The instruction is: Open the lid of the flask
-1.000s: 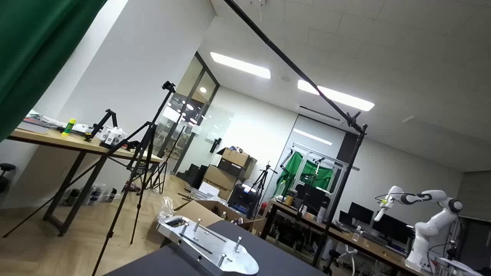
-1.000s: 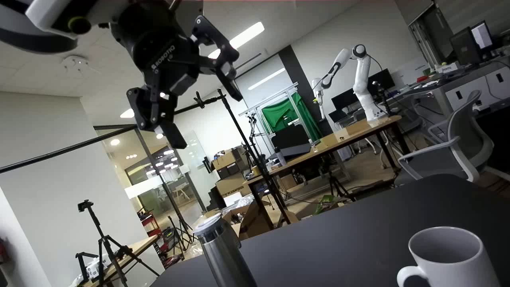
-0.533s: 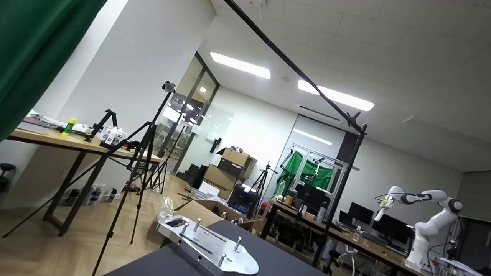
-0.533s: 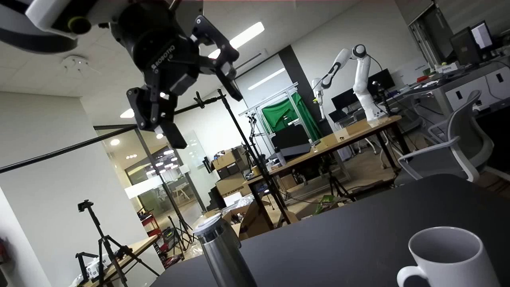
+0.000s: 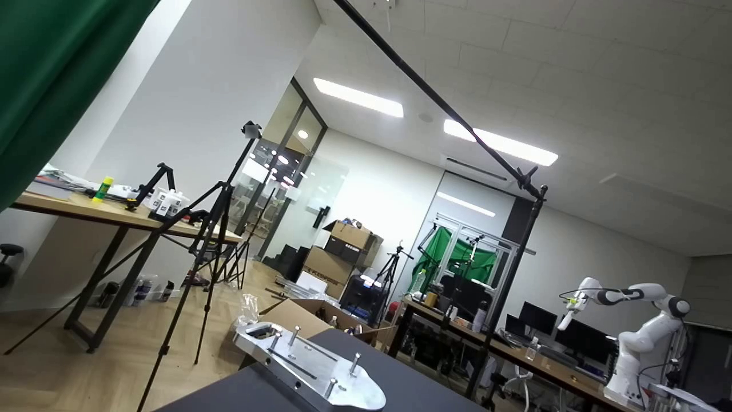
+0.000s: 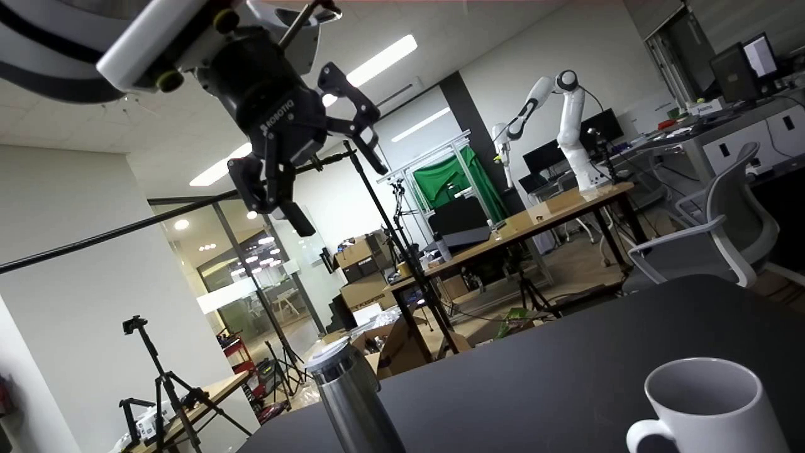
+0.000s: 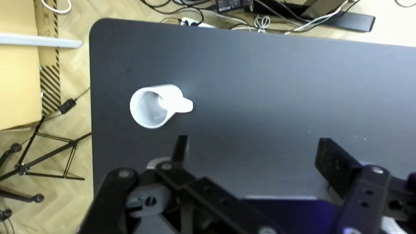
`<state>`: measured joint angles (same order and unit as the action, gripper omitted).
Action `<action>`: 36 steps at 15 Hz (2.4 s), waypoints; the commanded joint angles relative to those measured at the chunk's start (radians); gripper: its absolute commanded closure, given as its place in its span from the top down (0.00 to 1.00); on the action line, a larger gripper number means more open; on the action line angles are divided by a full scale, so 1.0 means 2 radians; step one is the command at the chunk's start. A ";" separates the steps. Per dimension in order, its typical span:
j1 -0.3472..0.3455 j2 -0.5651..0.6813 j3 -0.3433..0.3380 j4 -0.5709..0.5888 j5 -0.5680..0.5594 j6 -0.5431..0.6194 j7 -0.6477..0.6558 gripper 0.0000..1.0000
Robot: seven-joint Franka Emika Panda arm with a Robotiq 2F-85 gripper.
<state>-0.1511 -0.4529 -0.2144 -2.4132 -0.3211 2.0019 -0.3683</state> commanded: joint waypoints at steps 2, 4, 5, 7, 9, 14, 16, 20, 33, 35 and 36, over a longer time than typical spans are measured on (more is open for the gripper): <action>0.034 0.065 0.012 0.046 0.053 0.069 0.008 1.00; 0.051 0.097 0.022 0.067 0.087 0.093 0.005 0.74; 0.059 0.113 0.026 0.077 0.104 0.106 0.003 0.66; 0.074 0.149 0.041 0.103 0.138 0.129 0.004 0.53; 0.085 0.183 0.058 0.128 0.160 0.148 0.004 0.38; 0.096 0.257 0.098 0.180 0.180 0.143 0.008 0.05; 0.096 0.283 0.110 0.198 0.184 0.131 0.007 0.00; 0.095 0.323 0.127 0.232 0.185 0.085 0.011 0.00; 0.093 0.368 0.148 0.262 0.187 0.029 0.006 0.00; 0.093 0.372 0.149 0.262 0.187 0.027 0.006 0.00; 0.094 0.374 0.150 0.262 0.187 0.025 0.007 0.00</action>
<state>0.0446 0.2745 0.0749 -1.9253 0.0414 2.0905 -0.3681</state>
